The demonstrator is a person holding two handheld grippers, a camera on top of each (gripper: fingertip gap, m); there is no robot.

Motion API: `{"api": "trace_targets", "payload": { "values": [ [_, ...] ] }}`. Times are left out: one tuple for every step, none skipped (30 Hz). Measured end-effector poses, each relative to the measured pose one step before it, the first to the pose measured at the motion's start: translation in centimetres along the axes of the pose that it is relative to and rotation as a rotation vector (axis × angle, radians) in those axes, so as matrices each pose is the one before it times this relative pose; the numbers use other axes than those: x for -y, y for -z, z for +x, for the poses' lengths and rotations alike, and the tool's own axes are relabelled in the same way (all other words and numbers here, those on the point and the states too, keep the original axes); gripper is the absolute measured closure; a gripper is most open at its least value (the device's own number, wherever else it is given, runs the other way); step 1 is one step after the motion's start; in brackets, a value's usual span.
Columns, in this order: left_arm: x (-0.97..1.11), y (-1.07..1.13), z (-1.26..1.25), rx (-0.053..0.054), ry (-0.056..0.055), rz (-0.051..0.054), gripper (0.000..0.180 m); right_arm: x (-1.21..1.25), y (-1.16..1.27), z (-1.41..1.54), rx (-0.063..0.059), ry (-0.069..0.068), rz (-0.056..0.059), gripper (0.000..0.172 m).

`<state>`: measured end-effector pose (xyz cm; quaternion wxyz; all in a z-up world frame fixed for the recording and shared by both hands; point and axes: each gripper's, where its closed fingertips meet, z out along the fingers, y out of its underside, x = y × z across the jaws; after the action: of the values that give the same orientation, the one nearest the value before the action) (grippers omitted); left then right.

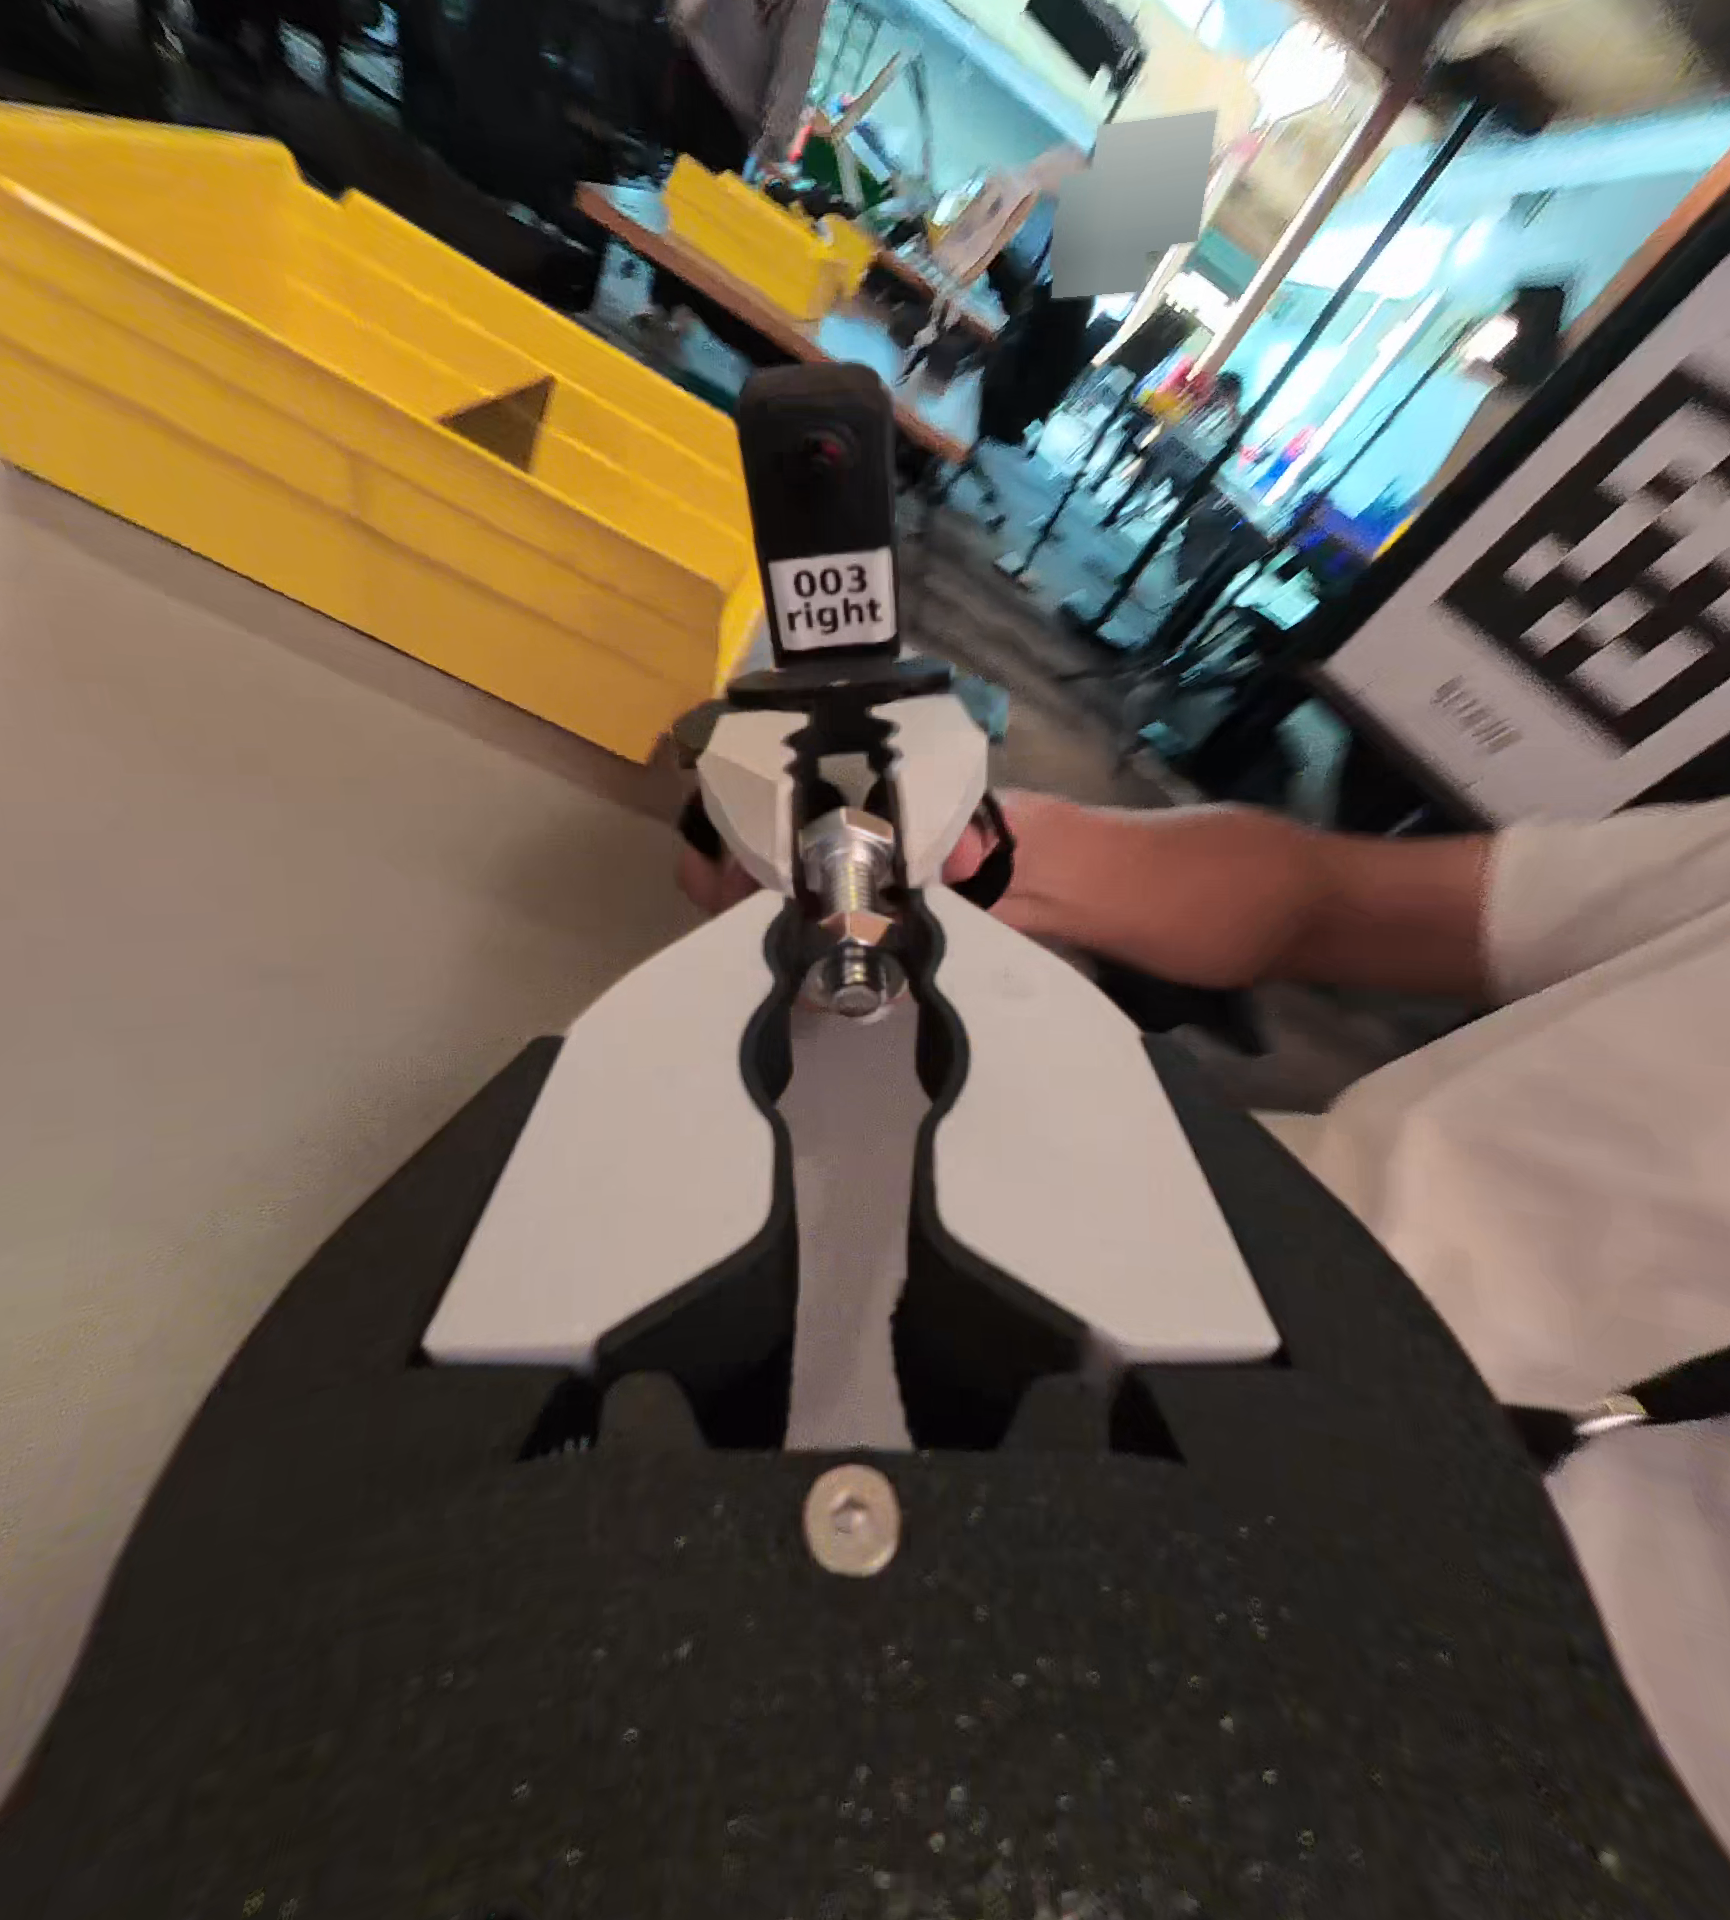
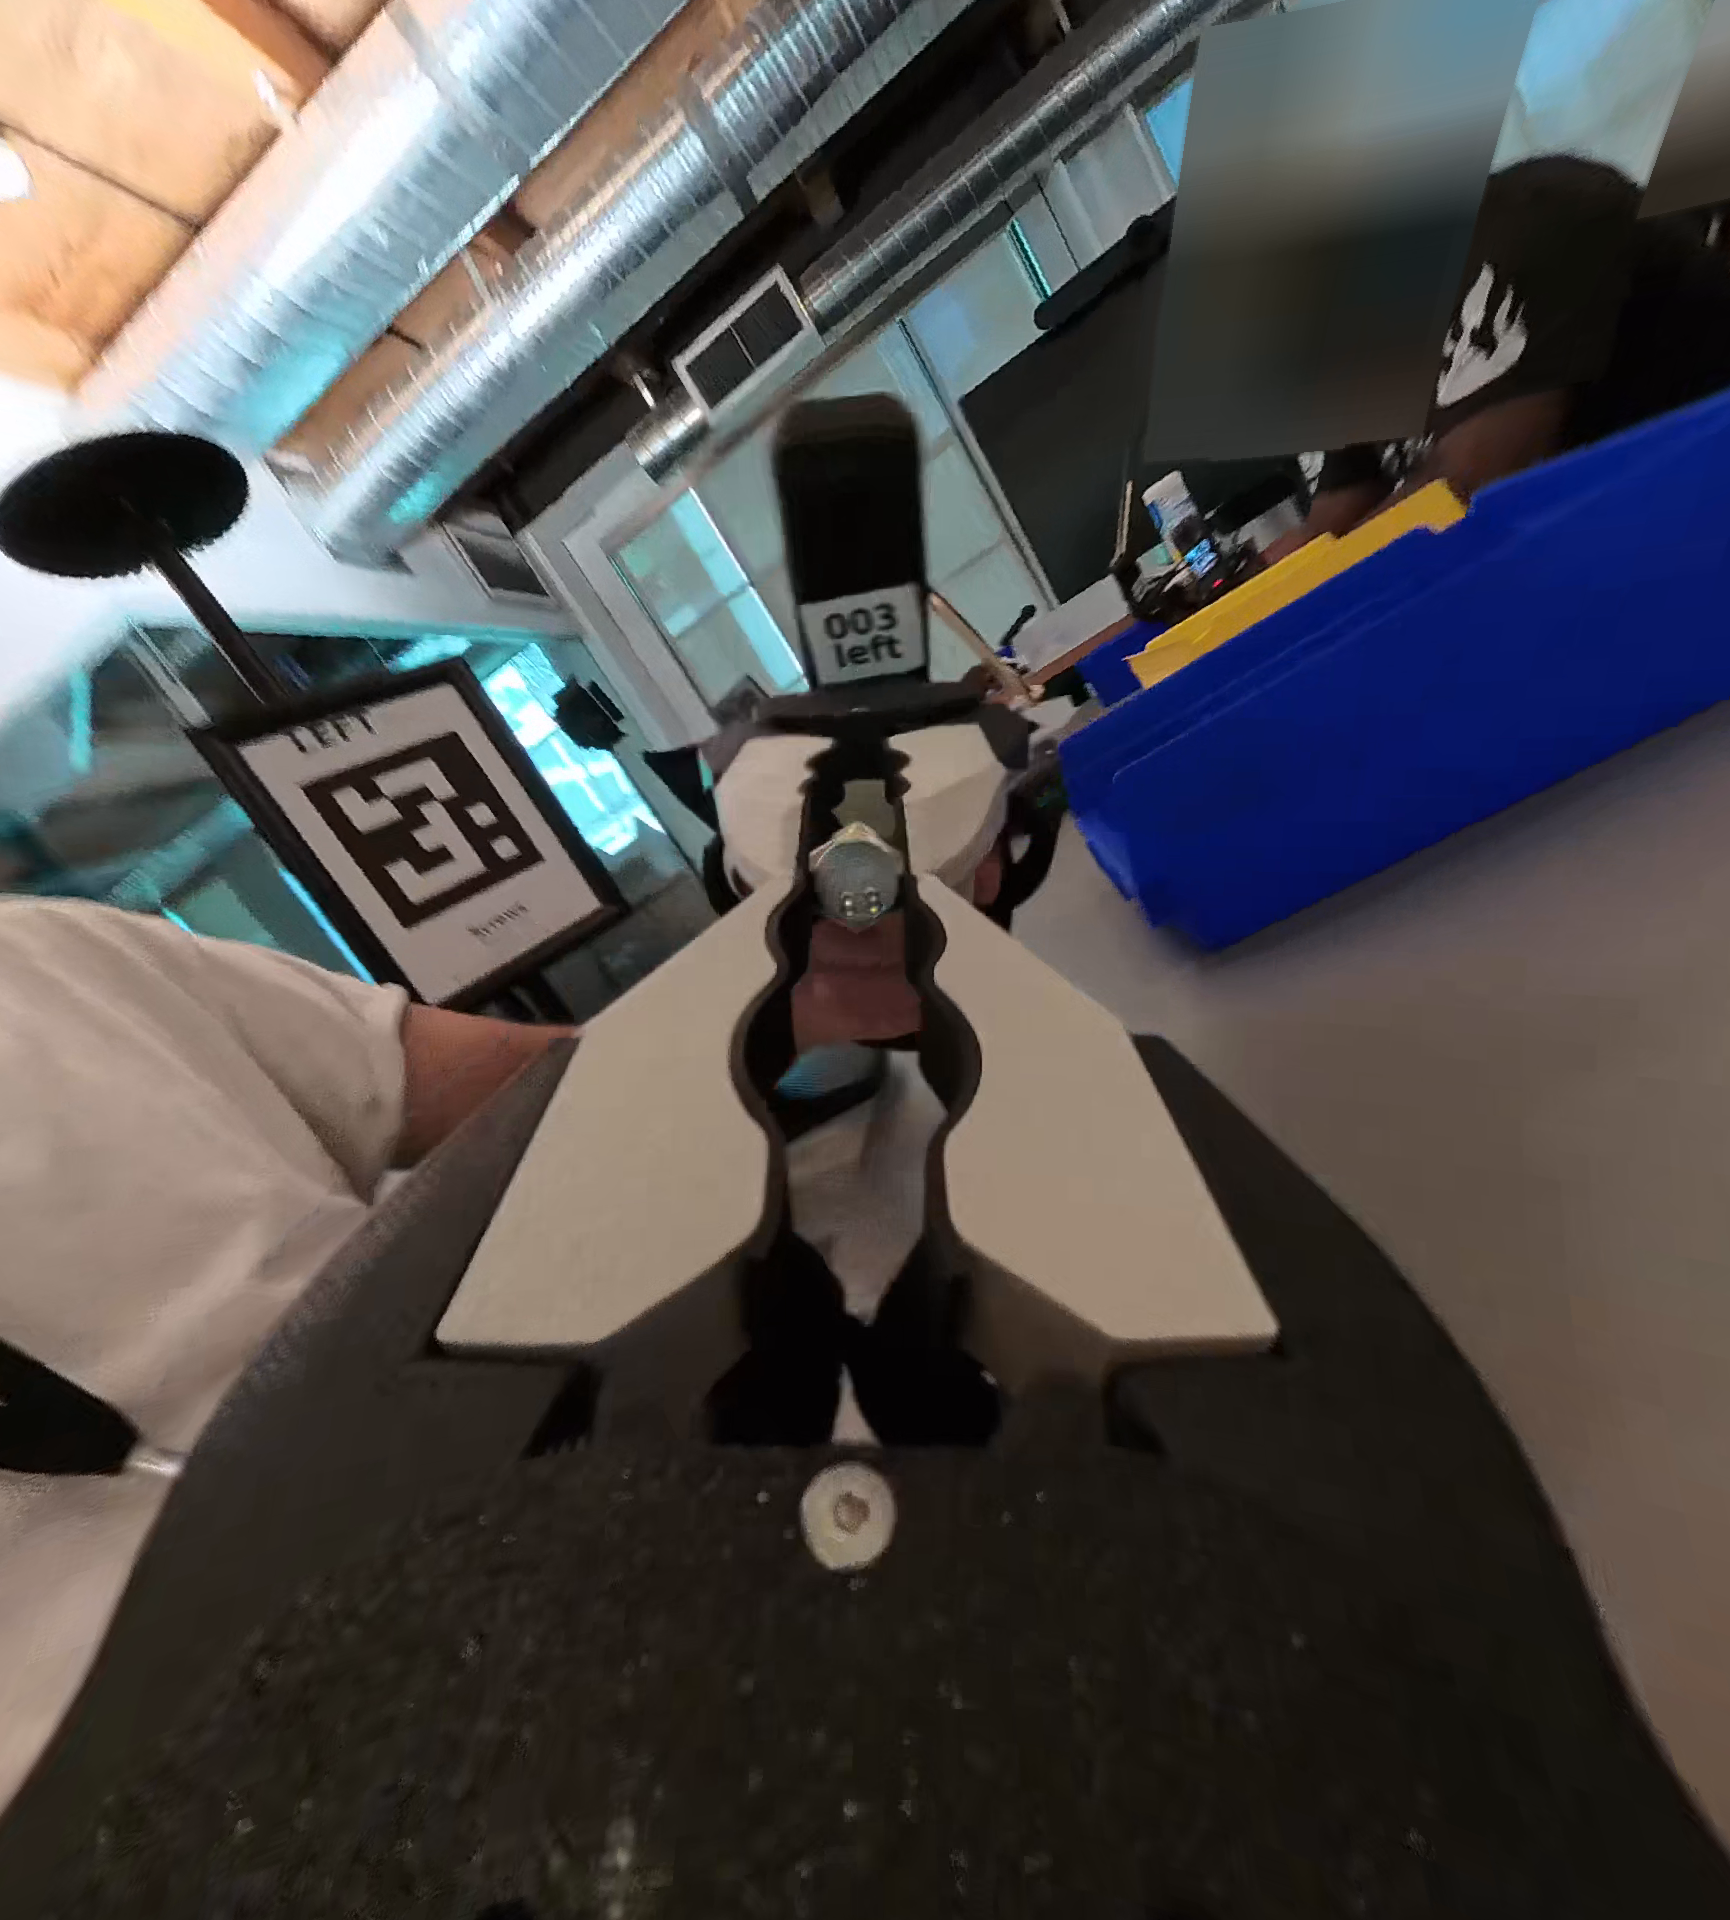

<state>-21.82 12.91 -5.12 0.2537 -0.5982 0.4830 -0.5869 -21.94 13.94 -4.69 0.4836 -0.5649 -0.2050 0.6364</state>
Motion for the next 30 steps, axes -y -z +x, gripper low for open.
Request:
{"api": "trace_targets", "payload": {
  "values": [
    [0.184,0.096,0.054,-0.0465,0.0825,0.0232,0.162,-0.114,-0.055,0.032,-0.0159,0.0600,-0.0076,0.155],
    [0.151,0.088,0.036,-0.0449,0.0895,0.0223,0.162,-0.134,-0.061,0.024,-0.0167,0.0596,-0.0089,0.156],
    [0.126,0.096,0.013,-0.0454,0.0994,0.0181,0.162,-0.259,-0.074,0.043,-0.0191,0.0600,-0.0183,0.155],
    [0.086,0.113,-0.142,-0.0368,0.1015,0.0181,0.162,-0.433,-0.101,0.194,-0.0314,0.0663,-0.0310,0.155],
    [-0.037,0.154,-0.396,-0.0253,0.1020,0.0125,0.162,-0.358,-0.059,0.334,-0.0401,0.0622,-0.0252,0.155],
    [-0.105,0.172,-0.393,-0.0306,0.1004,0.0067,0.162,-0.352,-0.078,0.200,-0.0259,0.0436,-0.0221,0.155],
    [-0.055,0.187,-0.303,-0.0363,0.0857,0.0083,0.162,-0.196,-0.086,0.149,-0.0177,0.0194,-0.0123,0.155],
    [0.030,0.158,-0.206,-0.0344,0.0653,0.0108,0.162,-0.118,-0.093,0.141,-0.0133,0.0046,-0.0061,0.155],
    [0.101,0.124,-0.194,-0.0218,0.0456,0.0117,0.162,-0.108,-0.068,0.175,-0.0133,0.0013,-0.0052,0.155],
    [0.143,0.082,-0.171,-0.0068,0.0239,0.0115,0.163,-0.093,-0.036,0.164,-0.0115,0.0012,-0.0047,0.155],
    [0.075,0.026,-0.130,0.0045,0.0056,0.0044,0.163,-0.077,-0.006,0.076,-0.0041,-0.0040,-0.0052,0.155],
    [0.008,-0.009,-0.055,0.0094,-0.0077,-0.0044,0.162,-0.025,0.028,0.007,0.0054,-0.0193,-0.0026,0.155],
    [-0.015,-0.046,0.097,0.0078,-0.0279,-0.0086,0.162,0.116,0.027,-0.053,0.0115,-0.0315,0.0069,0.155],
    [0.012,-0.078,0.242,0.0052,-0.0559,-0.0100,0.161,0.237,0.031,-0.056,0.0119,-0.0387,0.0153,0.155],
    [0.093,-0.075,0.254,0.0107,-0.0742,-0.0091,0.157,0.195,0.038,0.031,0.0068,-0.0408,0.0142,0.155],
    [0.235,-0.021,0.237,0.0201,-0.0812,-0.0021,0.147,0.048,0.048,0.087,0.0048,-0.0348,0.0057,0.155],
    [0.432,0.016,0.138,0.0295,-0.0966,0.0108,0.134,0.032,0.087,0.122,0.0043,-0.0346,0.0040,0.155],
    [0.532,0.090,-0.019,0.0438,-0.1076,0.0202,0.122,0.176,0.130,0.069,0.0084,-0.0408,0.0099,0.155],
    [0.488,0.105,-0.078,0.0459,-0.1196,0.0209,0.112,0.313,0.162,-0.010,0.0151,-0.0485,0.0161,0.155],
    [0.226,0.127,-0.101,0.0435,-0.1379,0.0036,0.107,0.334,0.187,-0.029,0.0188,-0.0575,0.0165,0.155],
    [0.008,0.107,-0.032,0.0366,-0.1417,-0.0136,0.109,0.270,0.186,-0.074,0.0241,-0.0701,0.0111,0.155],
    [-0.072,0.038,0.088,0.0257,-0.1382,-0.0200,0.110,0.190,0.184,-0.065,0.0270,-0.0829,0.0047,0.155],
    [-0.142,-0.051,0.293,0.0109,-0.1379,-0.0256,0.111,0.165,0.173,-0.055,0.0256,-0.0850,0.0013,0.155],
    [-0.154,-0.050,0.411,0.0026,-0.1333,-0.0288,0.118,0.141,0.153,-0.054,0.0243,-0.0768,0.0009,0.155],
    [-0.074,-0.016,0.359,0.0069,-0.1231,-0.0227,0.124,0.097,0.122,-0.095,0.0247,-0.0616,-0.0004,0.155],
    [0.073,-0.030,0.253,0.0137,-0.1050,-0.0118,0.125,0.013,0.079,-0.098,0.0223,-0.0480,-0.0032,0.155],
    [0.166,-0.016,0.218,0.0154,-0.0824,-0.0045,0.126,-0.023,0.030,-0.109,0.0188,-0.0384,-0.0049,0.155],
    [0.150,-0.034,0.273,0.0079,-0.0650,-0.0023,0.128,-0.059,-0.019,-0.141,0.0183,-0.0278,-0.0047,0.156],
    [0.039,-0.072,0.328,-0.0012,-0.0519,-0.0081,0.132,-0.110,-0.057,-0.117,0.0165,-0.0231,-0.0066,0.156],
    [-0.087,-0.081,0.267,-0.0015,-0.0434,-0.0159,0.138,-0.189,-0.091,-0.114,0.0155,-0.0226,-0.0104,0.155]
  ]
}}
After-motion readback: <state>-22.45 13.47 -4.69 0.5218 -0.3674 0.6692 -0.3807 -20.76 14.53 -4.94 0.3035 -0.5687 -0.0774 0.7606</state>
